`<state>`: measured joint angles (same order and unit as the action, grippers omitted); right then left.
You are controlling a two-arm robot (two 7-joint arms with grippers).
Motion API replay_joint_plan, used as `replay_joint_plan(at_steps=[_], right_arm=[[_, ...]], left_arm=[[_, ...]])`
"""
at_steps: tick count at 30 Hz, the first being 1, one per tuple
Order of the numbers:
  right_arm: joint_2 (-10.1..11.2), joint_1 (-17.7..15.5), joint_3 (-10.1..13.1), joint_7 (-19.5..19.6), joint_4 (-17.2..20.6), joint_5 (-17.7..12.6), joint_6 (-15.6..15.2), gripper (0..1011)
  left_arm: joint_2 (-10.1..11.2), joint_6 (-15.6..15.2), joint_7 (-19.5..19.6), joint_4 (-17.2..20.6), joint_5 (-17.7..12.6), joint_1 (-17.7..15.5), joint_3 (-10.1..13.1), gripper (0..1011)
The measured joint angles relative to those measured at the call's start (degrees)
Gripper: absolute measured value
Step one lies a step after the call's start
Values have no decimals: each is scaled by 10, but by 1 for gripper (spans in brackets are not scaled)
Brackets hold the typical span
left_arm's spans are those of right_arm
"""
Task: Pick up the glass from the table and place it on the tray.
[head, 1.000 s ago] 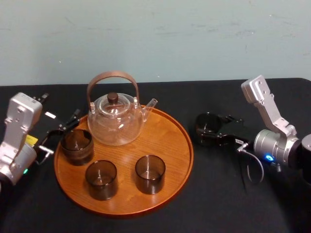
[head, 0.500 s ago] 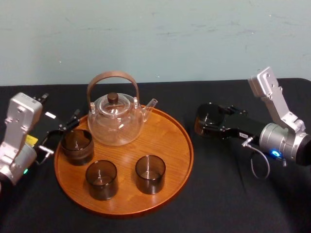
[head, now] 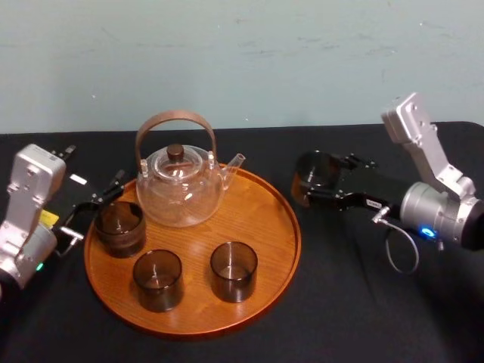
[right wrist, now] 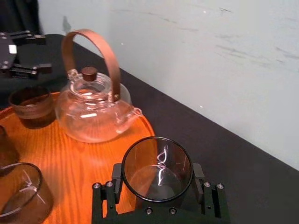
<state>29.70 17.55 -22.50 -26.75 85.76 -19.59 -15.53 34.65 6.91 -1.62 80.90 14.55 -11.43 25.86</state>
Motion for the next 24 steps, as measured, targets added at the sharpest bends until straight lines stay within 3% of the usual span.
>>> replay_joint_plan(at_steps=[24], right_arm=[[-46, 56, -67, -29, -60, 15, 14, 888]], left_arm=[[0, 0, 0, 0, 0, 0, 0, 1001]])
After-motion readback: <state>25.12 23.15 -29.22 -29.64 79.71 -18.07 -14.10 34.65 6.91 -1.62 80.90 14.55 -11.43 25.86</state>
